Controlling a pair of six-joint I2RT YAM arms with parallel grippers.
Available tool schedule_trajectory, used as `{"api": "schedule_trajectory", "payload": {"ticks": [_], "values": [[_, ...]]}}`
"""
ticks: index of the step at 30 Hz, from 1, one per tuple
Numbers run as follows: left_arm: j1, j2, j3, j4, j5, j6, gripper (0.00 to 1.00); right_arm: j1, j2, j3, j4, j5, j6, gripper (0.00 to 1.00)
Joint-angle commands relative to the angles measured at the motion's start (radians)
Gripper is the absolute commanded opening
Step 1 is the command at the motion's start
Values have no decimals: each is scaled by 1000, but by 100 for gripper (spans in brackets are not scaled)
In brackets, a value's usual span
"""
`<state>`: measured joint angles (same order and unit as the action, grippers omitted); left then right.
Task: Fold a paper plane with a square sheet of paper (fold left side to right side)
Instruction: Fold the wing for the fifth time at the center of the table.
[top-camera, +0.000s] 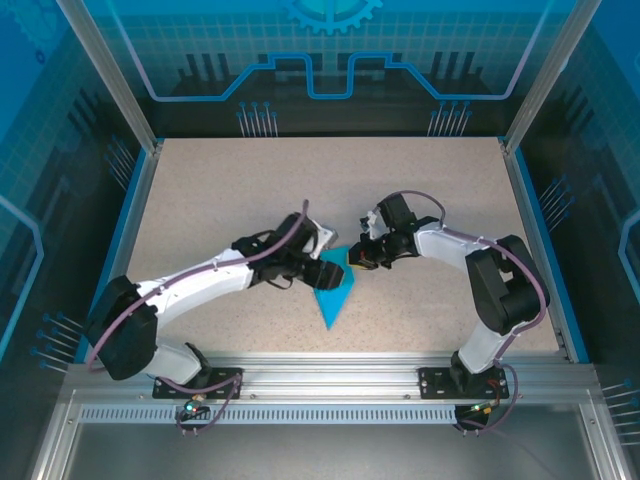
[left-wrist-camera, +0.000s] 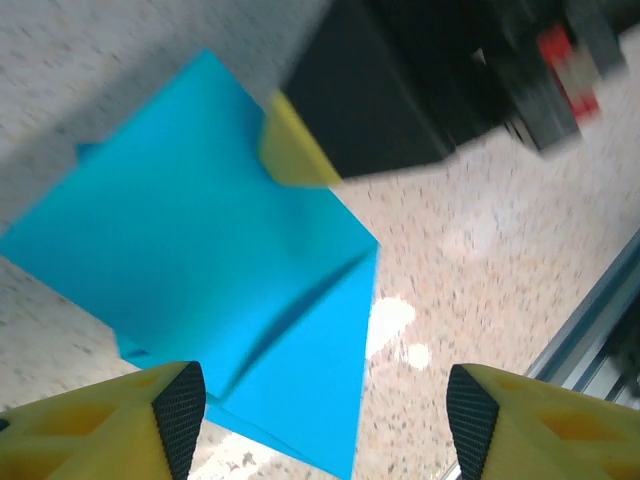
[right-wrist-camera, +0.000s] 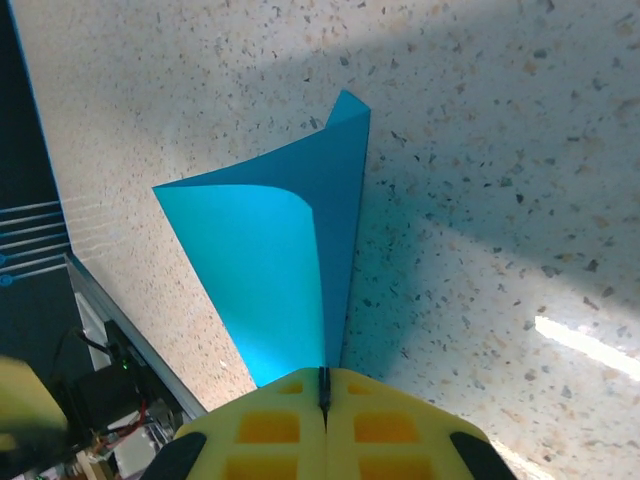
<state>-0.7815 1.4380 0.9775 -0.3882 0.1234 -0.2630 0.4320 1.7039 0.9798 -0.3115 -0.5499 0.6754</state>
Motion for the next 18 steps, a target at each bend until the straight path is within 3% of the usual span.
{"api": "schedule_trajectory", "payload": {"ticks": [1,9,18], "values": [[-80,7,-12,-95,-152,-24,70,32,0,37,-39,60,116,0],[-234,161,59,-154,-308,-76,72,77,30,84,-53,105,177,0],[-272,303,127,-191,-429,-121,71,82,36,103,-86,128,184,0]]}}
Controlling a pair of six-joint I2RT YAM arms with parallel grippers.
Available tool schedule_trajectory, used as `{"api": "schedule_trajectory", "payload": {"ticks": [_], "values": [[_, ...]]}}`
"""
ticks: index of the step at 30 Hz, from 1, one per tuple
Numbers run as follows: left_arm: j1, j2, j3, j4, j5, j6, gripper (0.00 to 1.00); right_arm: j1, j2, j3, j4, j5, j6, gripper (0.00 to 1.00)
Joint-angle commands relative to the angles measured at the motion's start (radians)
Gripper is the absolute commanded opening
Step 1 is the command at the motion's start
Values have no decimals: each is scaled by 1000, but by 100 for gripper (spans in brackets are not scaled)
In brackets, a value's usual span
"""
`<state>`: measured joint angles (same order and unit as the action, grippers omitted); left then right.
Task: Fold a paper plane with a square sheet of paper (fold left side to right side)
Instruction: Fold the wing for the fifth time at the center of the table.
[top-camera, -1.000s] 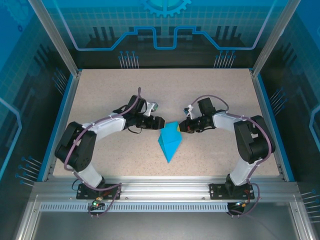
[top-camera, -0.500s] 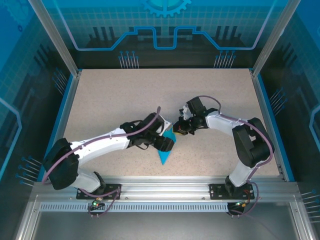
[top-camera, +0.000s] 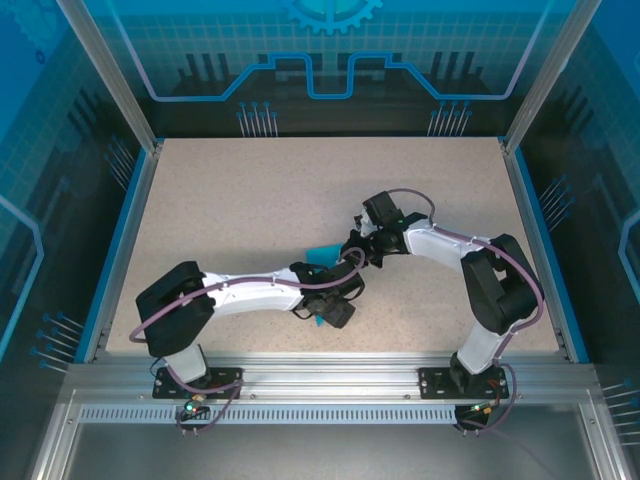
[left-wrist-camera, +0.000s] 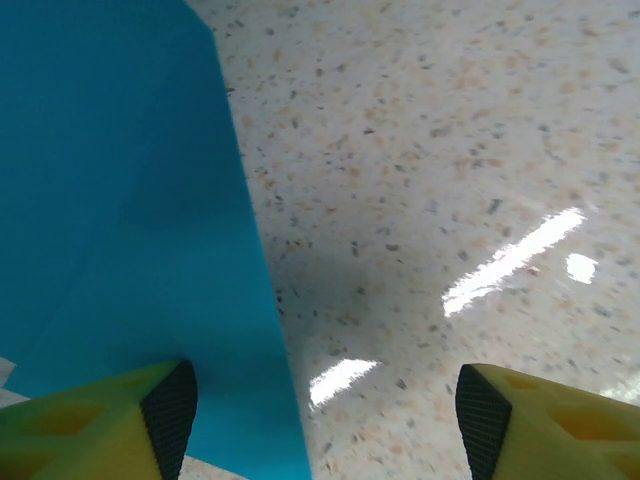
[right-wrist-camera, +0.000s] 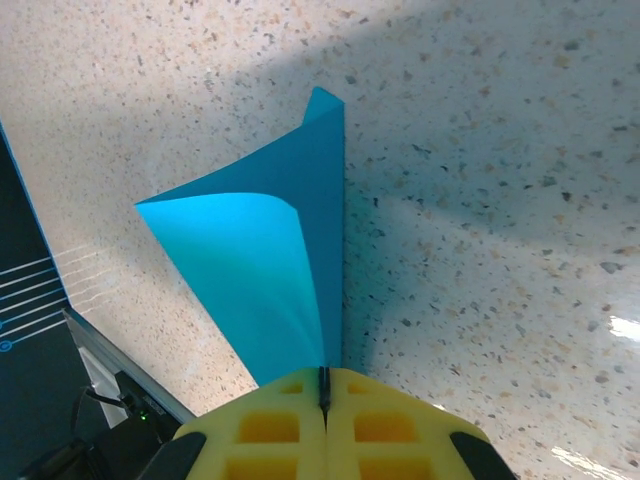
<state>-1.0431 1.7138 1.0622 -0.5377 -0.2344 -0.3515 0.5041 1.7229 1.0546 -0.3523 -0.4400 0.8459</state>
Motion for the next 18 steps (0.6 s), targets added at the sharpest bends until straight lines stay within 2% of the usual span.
{"api": "schedule_trajectory", "payload": {"ticks": [1,7,18], "values": [[-13,35,49,-45,-80,-33,71,10,18,27,-47,19,15,0],[-17,74,68,-61,-112,-35,64,10,24,29,-54,23,15,0],[-17,90,69,-69,-134,-39,34,13,45,55,-86,33,-8,0]]}}
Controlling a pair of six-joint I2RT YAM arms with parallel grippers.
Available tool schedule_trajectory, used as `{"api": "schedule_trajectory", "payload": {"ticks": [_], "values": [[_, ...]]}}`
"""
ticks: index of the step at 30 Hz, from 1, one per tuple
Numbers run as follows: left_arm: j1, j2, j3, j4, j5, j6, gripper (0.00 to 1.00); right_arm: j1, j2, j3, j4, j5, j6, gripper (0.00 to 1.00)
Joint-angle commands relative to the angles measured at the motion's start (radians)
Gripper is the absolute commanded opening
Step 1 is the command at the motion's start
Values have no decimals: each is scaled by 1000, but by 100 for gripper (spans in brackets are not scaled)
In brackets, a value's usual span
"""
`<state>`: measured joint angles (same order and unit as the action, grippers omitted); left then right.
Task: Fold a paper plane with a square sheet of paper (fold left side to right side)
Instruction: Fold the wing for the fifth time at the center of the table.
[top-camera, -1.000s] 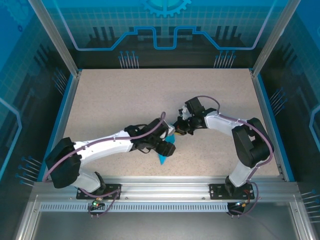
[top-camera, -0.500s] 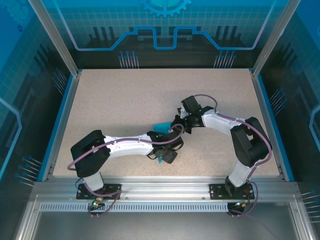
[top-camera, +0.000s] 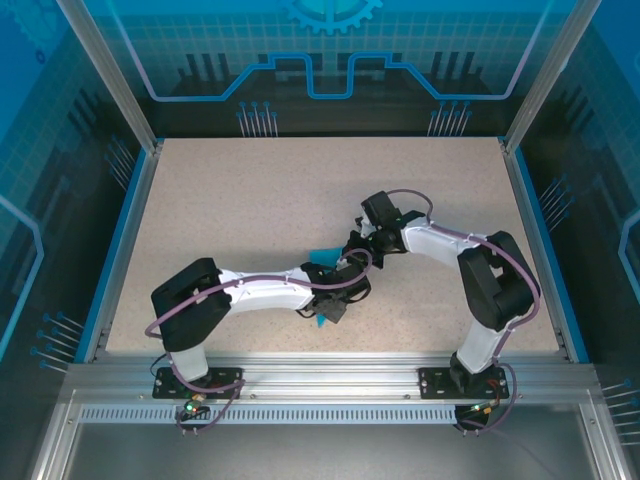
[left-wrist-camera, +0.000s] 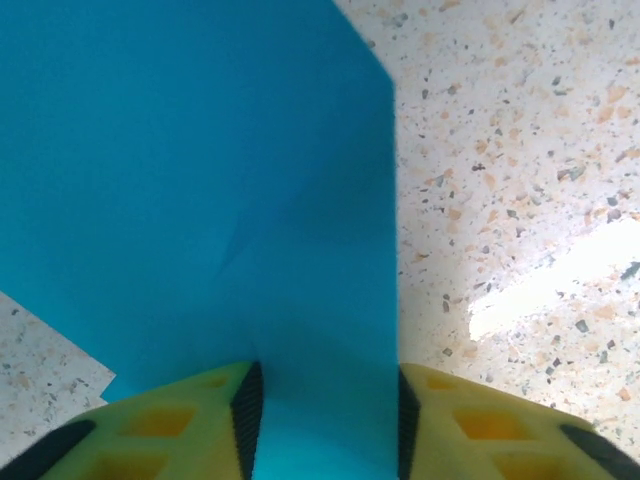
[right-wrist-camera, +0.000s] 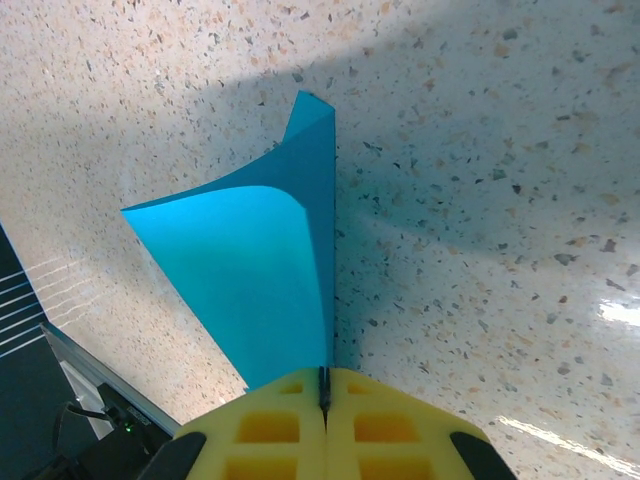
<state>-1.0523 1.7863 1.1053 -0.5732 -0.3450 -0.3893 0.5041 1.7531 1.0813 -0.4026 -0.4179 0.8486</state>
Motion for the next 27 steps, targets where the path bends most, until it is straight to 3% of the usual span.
{"api": "schedule_trajectory", "payload": {"ticks": [1,10,17,27], "values": [[-7,19,27,-34,-24,-1,32,13,15,29,-39,13,-13,0],[-5,23,27,-39,-32,-10,20,13,12,50,-53,23,-52,2],[37,-24,0,2,52,-18,14,-9,-80,63,-78,119,-148,42],[148,-46,-33,97,338,-32,13,-120,-345,-111,-112,305,-249,76]]}}
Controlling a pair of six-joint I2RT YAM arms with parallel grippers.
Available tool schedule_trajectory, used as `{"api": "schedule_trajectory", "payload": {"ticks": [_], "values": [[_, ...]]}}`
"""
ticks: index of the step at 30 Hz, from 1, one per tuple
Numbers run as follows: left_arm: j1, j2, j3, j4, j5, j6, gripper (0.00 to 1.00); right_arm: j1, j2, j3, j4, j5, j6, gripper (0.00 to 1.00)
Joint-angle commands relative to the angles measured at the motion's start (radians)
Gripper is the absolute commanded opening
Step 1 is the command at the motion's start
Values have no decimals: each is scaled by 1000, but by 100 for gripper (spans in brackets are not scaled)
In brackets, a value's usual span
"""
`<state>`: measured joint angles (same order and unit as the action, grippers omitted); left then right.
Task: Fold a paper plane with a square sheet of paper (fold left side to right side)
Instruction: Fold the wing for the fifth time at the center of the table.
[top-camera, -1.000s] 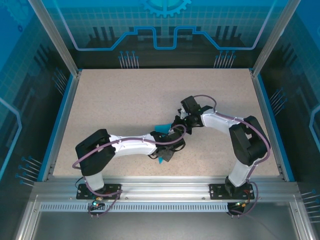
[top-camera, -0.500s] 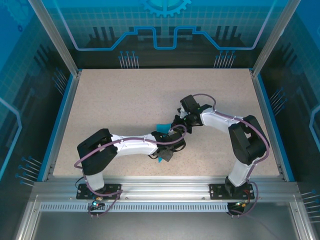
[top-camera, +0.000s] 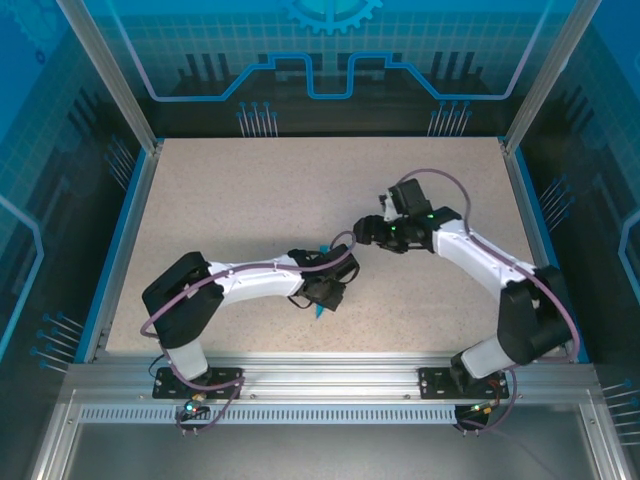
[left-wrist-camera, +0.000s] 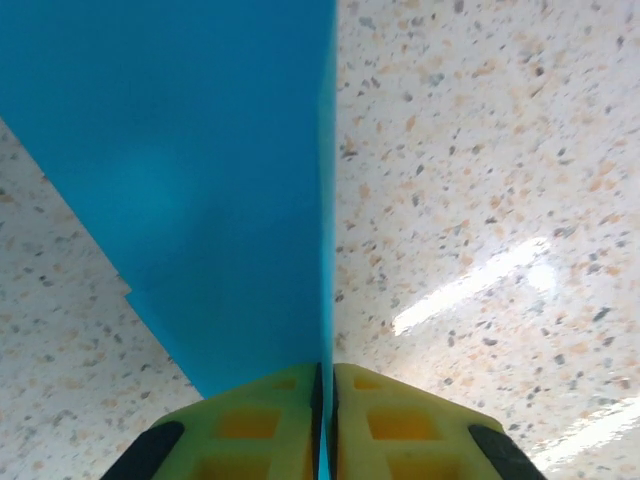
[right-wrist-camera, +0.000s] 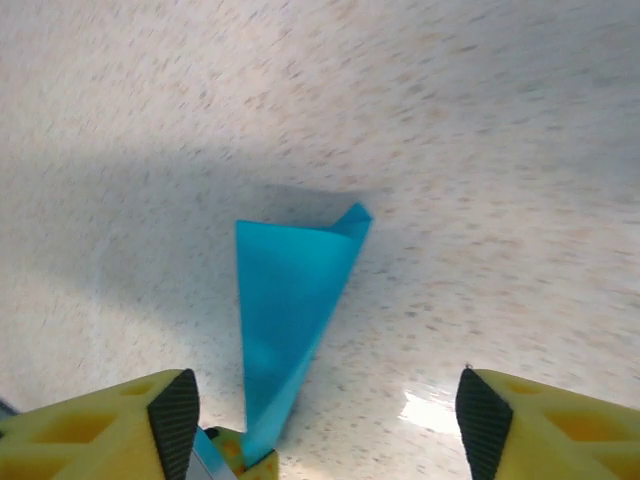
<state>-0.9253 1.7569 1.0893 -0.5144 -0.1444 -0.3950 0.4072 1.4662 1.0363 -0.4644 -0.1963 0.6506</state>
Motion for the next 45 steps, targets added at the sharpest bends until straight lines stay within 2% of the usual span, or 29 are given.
{"api": "schedule_trajectory", "payload": {"ticks": [1,5,12,22,26,36,45], "values": [[32,-13,-16,47,162,-27,13,-29,-80,-90,-43,87,-60,78],[85,10,-24,98,289,-54,12,-42,-170,-202,17,61,-91,84],[167,21,-77,243,475,-121,12,-44,-205,-349,174,-79,-85,85],[218,80,-113,372,625,-190,12,-18,-194,-525,439,-145,43,74],[233,93,-129,434,676,-223,12,-11,-167,-590,607,-175,124,69],[263,87,-205,570,739,-295,12,37,-34,-545,761,-168,223,62],[275,81,-228,608,760,-308,11,79,101,-453,800,-157,265,56]]}}
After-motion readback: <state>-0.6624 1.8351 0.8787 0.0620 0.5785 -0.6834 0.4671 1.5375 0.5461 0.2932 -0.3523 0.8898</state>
